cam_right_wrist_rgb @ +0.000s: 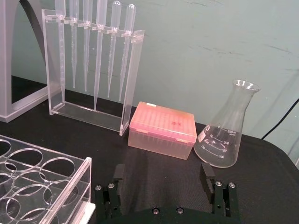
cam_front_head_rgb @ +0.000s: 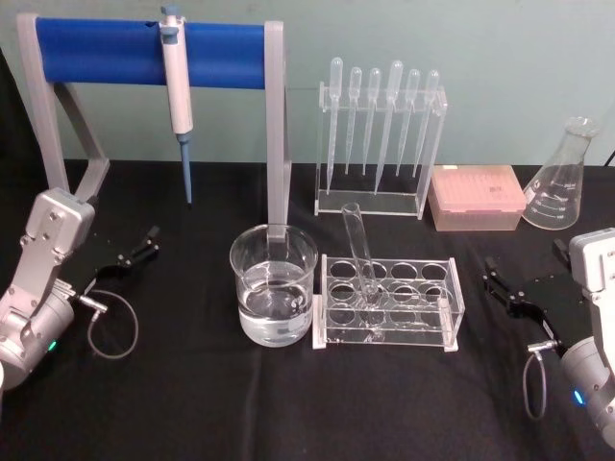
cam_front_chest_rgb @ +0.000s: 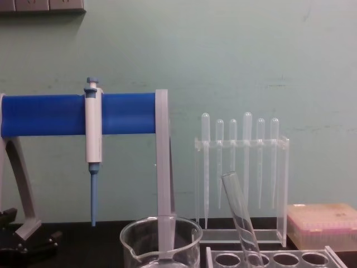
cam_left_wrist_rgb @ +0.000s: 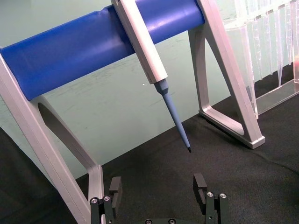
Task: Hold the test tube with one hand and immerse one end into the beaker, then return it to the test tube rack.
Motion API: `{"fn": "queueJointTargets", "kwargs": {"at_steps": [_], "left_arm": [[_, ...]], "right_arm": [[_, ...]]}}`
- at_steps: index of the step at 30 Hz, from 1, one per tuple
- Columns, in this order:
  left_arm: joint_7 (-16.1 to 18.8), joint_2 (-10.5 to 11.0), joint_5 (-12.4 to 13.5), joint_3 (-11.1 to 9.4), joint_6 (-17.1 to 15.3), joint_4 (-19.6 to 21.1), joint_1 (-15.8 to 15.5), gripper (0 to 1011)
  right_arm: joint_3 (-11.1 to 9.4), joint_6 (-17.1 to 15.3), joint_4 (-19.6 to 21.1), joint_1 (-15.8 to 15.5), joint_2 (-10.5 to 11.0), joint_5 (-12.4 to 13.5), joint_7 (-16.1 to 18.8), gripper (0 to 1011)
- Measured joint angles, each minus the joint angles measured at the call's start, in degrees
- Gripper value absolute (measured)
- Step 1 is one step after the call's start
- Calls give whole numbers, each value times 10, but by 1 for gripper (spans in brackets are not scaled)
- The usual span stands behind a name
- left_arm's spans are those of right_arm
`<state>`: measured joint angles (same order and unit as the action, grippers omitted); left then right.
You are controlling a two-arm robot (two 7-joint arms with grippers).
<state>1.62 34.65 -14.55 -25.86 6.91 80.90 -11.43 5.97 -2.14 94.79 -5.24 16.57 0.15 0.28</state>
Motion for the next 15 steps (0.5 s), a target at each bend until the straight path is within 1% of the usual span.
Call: {"fn": "queueJointTargets", "kwargs": {"at_steps": [15], "left_arm": [[0, 0, 0, 0, 0, 0, 0, 1000]], "right_arm": [[0, 0, 1, 0, 1, 1, 1, 1000]]}}
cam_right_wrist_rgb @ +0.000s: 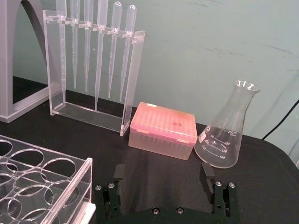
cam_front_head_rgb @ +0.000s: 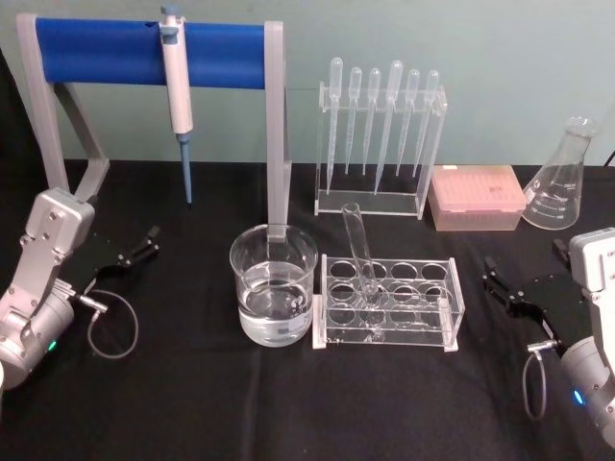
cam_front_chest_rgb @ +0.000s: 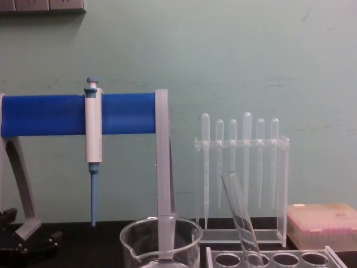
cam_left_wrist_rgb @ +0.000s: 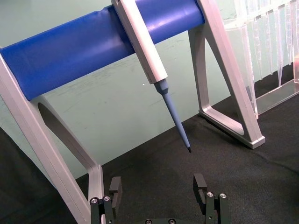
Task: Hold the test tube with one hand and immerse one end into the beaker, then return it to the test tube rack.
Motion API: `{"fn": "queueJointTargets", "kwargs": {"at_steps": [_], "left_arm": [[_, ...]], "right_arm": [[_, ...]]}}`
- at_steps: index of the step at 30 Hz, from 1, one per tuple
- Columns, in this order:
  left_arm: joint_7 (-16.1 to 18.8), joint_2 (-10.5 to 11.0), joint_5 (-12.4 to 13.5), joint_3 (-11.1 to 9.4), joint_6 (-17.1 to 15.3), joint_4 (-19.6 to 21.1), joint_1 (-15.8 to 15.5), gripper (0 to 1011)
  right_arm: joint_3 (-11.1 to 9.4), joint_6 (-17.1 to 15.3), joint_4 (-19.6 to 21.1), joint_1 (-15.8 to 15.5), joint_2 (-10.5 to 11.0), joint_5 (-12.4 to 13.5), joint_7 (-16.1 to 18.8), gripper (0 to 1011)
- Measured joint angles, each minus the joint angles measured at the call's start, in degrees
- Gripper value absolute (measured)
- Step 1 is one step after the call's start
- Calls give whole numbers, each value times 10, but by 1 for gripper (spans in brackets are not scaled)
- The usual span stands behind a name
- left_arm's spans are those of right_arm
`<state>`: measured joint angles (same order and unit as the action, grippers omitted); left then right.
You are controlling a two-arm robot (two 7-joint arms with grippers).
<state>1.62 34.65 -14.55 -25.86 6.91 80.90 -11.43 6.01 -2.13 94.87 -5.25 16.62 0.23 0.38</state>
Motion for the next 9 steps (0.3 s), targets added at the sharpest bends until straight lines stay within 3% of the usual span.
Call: {"fn": "queueJointTargets", "kwargs": {"at_steps": [9], "left_arm": [[0, 0, 0, 0, 0, 0, 0, 1000]], "right_arm": [[0, 0, 0, 0, 0, 0, 0, 1000]]}}
